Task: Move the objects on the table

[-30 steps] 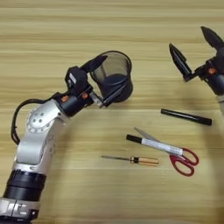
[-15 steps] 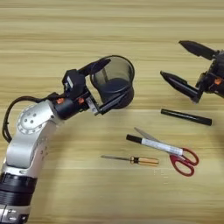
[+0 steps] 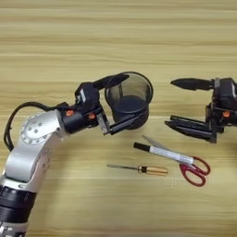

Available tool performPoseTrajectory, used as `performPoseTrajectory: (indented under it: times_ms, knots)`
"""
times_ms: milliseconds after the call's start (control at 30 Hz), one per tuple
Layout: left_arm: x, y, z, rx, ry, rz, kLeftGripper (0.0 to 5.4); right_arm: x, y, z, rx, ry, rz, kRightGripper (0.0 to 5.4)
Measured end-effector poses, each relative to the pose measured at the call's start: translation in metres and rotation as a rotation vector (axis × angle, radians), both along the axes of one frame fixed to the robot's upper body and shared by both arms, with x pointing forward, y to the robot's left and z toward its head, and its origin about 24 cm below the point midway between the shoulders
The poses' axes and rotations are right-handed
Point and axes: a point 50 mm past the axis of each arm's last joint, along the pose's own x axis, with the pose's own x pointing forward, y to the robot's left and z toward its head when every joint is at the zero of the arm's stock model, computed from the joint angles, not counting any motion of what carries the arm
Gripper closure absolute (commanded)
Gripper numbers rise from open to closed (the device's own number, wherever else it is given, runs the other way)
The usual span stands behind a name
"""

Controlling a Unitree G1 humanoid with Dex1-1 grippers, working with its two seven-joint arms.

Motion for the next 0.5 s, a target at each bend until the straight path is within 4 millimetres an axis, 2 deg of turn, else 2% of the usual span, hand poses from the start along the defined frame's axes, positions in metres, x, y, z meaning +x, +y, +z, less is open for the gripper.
performPoseTrajectory:
  times_ms: [267,500]
  knots:
    - [-0.008,-0.011,0.001,0.007,0.036,-0.079,0.71,-0.003,0.008,-0.002,-0.009,-0.001,0.026,0.0]
    - [-0.01,-0.019,0.001,0.018,0.056,-0.12,0.71,-0.009,0.019,-0.016,-0.021,0.053,0.059,0.0]
